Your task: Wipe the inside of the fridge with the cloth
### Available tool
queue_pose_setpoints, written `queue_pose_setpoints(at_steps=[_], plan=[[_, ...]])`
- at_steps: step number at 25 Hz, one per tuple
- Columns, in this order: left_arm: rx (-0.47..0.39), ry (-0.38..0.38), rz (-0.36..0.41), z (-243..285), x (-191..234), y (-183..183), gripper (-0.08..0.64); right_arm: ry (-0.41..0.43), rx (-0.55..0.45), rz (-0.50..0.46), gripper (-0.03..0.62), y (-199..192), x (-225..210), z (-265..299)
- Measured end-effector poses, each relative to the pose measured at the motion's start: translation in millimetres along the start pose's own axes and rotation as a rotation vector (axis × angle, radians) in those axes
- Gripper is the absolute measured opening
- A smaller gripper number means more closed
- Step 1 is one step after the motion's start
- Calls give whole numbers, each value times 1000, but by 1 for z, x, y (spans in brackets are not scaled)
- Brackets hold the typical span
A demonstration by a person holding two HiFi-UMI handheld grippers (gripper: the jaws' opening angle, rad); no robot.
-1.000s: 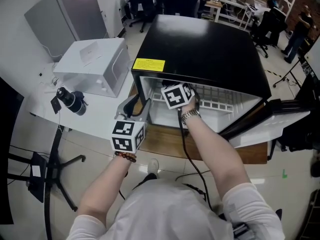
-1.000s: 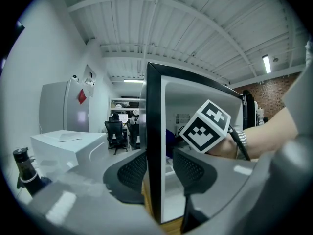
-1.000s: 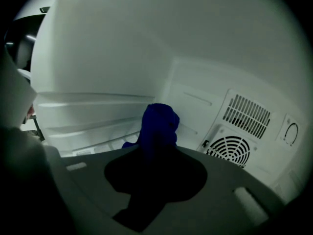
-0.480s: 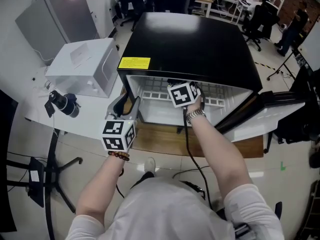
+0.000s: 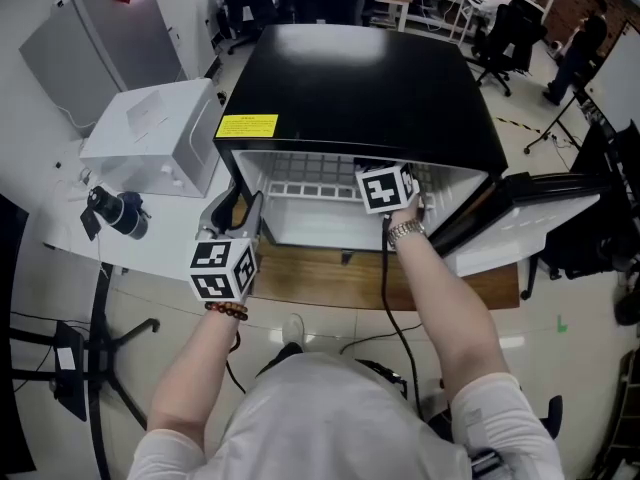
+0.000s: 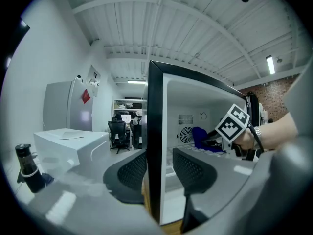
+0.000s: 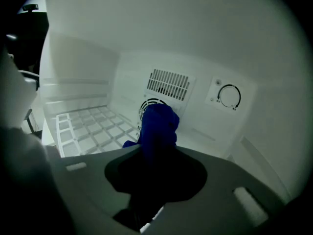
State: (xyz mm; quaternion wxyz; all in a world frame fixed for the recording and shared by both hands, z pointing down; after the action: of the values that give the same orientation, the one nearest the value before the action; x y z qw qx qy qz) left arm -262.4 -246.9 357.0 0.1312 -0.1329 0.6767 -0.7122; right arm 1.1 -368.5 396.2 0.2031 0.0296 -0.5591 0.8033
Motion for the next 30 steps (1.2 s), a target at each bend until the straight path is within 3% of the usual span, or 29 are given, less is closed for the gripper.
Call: queue_pose_setpoints(at_steps=[9,18,25,30], plan=[[-10,8,-5,1,0,0,160,-83,49,33,94,-20,-36,-14],[-15,4,-15,2,0,-1,161,-124,71,41,92,-26,-46,-24],[-17,-5,-19,2,0,0,161,51,-134,74,92,28,22,-37],[-14,-15,-23,1,0,0,161,192,-208,81,92,55,92,-40]])
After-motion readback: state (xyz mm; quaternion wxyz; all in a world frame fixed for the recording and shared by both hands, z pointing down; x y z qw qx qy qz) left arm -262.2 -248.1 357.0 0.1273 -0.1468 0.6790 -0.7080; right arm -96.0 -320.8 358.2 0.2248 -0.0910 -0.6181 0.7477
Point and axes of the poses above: the fingertips, and each gripper's own axes: z forward along the fingers, x to its left, y out of its top, the point moved 4 cm from there along -z, backward along the fingers, and after that the axes turned 9 degrees about -x, right-handed, at the moved point
